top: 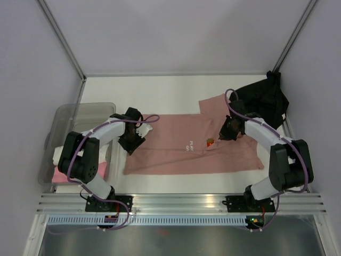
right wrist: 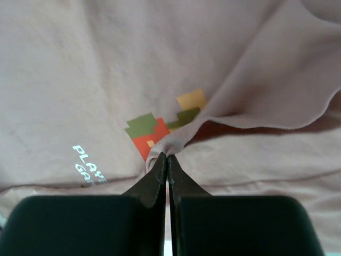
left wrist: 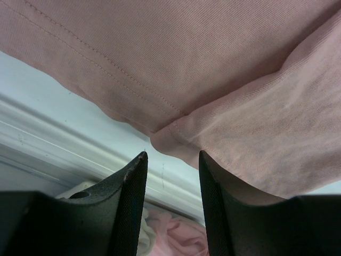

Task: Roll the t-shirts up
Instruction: Fold the tshirt

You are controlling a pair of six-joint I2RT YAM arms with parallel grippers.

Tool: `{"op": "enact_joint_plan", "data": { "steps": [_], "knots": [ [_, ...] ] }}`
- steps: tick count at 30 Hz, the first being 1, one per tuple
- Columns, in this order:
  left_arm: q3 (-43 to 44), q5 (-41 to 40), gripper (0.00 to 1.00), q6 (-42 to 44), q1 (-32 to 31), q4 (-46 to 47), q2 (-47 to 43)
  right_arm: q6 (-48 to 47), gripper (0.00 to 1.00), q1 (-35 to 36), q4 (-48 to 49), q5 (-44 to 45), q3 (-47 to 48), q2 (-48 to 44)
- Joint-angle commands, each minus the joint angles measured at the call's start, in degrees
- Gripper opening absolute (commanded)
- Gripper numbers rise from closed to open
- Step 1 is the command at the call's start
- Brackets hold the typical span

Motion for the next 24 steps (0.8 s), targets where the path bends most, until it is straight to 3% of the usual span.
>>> {"op": "enact_joint_plan", "data": {
  "steps": [1,13,24],
  "knots": [
    [0.5,-0.6,0.49,-0.2,0.0,1.3,-1.7,0.2,0.00,2.4,3.2,2.7,3.4,5.0],
    [0.2,-1.4,0.49,-0.3,0.0,1.3,-1.6,-1.3,0.00,6.7,3.7,4.7,14.5,16.9],
    [0.2,-1.7,0.49,0.2,0.0,1.3,-1.3,-0.7,0.00,8.2,5.2,4.0,15.5,19.7]
  ]
}}
